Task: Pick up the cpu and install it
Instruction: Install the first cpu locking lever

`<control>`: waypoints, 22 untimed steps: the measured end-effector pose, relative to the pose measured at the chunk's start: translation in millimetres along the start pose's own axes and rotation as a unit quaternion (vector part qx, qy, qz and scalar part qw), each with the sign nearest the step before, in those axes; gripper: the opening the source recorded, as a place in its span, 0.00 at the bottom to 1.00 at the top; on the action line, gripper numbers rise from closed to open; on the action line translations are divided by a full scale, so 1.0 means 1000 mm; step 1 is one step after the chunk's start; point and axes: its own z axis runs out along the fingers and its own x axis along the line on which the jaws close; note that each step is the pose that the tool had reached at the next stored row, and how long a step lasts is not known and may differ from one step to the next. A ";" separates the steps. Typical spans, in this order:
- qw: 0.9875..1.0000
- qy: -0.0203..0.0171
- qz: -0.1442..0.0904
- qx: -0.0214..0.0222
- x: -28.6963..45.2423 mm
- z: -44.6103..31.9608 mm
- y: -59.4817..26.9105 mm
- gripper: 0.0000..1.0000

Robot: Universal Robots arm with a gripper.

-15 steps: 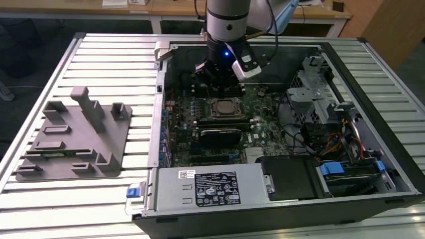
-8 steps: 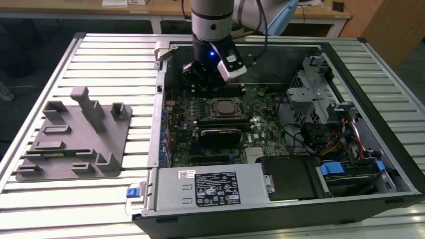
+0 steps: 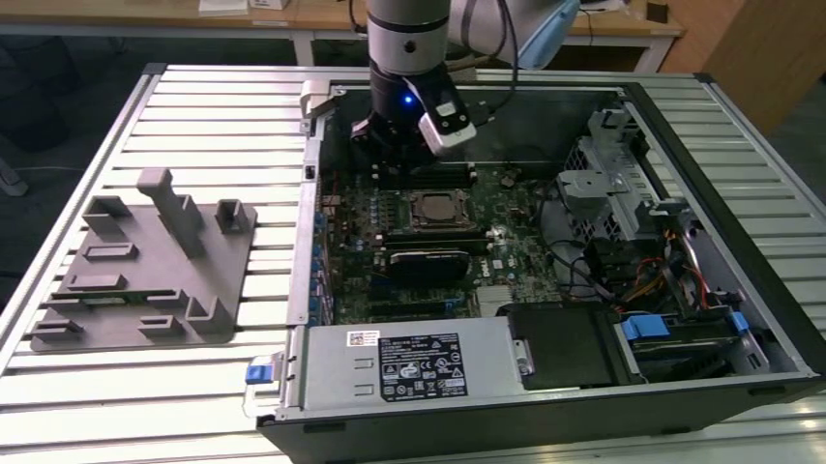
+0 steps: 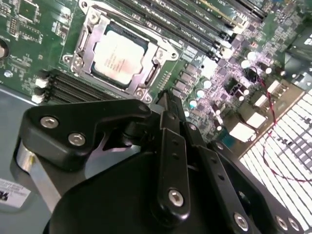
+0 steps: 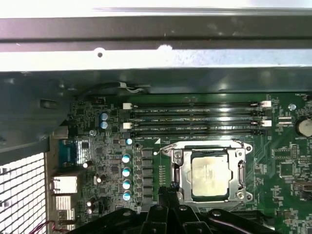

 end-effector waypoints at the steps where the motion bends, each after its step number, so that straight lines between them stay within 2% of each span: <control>1: 1.000 0.000 0.000 0.000 0.0000 -0.0018 0.0000 0.11; 4: 1.000 0.000 0.000 0.000 -0.0001 -0.0057 0.0000 0.11; 7: 1.000 0.000 0.000 0.000 0.0013 -0.0059 0.0000 0.11; 11: 1.000 -0.001 0.000 -0.001 0.0104 -0.0061 -0.0002 0.11; 13: 1.000 -0.001 0.000 -0.003 0.0139 -0.0062 -0.0002 0.11; 14: 1.000 -0.001 0.000 -0.006 0.0148 -0.0062 -0.0003 0.11; 15: 1.000 -0.001 0.000 -0.011 0.0152 -0.0062 -0.0003 0.11; 16: 1.000 -0.001 0.000 -0.018 0.0155 -0.0062 -0.0003 0.11; 20: 0.999 0.000 0.001 -0.054 0.0163 -0.0062 -0.0003 0.11; 22: 0.998 0.000 0.001 -0.069 0.0168 -0.0062 -0.0003 0.11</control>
